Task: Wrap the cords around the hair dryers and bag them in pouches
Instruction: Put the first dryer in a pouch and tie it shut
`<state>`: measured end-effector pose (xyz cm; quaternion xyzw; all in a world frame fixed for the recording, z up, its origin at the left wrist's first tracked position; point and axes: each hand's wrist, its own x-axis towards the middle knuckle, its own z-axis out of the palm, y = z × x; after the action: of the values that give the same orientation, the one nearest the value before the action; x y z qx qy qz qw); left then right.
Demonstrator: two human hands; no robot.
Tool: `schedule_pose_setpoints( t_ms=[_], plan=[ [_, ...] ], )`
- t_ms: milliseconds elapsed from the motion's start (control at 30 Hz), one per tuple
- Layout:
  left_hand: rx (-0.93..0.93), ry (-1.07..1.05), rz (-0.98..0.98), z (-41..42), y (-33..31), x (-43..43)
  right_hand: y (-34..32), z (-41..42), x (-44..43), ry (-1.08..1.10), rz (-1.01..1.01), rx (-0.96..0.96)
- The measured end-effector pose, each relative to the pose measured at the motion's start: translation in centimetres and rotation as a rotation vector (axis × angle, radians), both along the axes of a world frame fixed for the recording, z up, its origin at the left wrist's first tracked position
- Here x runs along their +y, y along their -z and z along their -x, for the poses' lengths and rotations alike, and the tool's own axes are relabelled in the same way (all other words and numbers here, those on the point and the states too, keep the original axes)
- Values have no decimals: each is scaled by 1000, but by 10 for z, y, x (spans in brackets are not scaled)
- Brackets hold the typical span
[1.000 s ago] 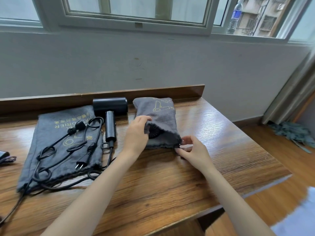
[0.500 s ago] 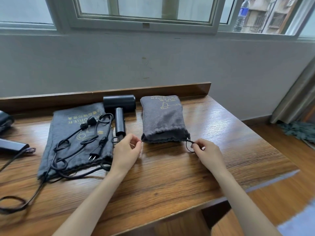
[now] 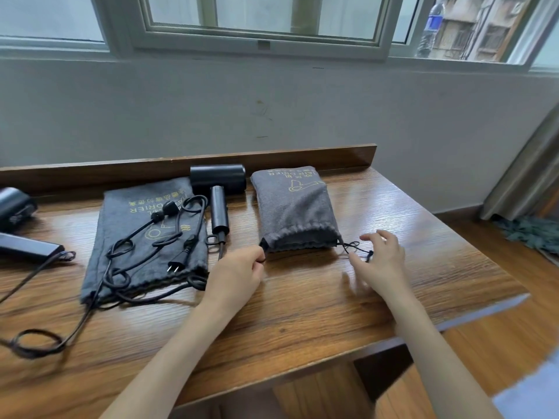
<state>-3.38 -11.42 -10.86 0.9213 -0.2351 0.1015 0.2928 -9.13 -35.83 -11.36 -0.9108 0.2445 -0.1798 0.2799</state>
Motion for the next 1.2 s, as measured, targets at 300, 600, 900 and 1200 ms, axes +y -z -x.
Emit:
schedule_pose_setpoints(
  t_ms=[300, 600, 900, 1200],
  plan=[
    [-152, 29, 46, 1, 11, 5, 0, -34, 24, -60, 124, 46],
    [-169, -172, 53, -24, 4, -37, 7, -26, 22, -93, 82, -67],
    [90, -81, 562, -9, -11, 2, 10, -26, 14, -42, -79, -200],
    [24, -123, 430, 2, -8, 19, 10, -16, 17, 34, -292, -461]
  ],
)
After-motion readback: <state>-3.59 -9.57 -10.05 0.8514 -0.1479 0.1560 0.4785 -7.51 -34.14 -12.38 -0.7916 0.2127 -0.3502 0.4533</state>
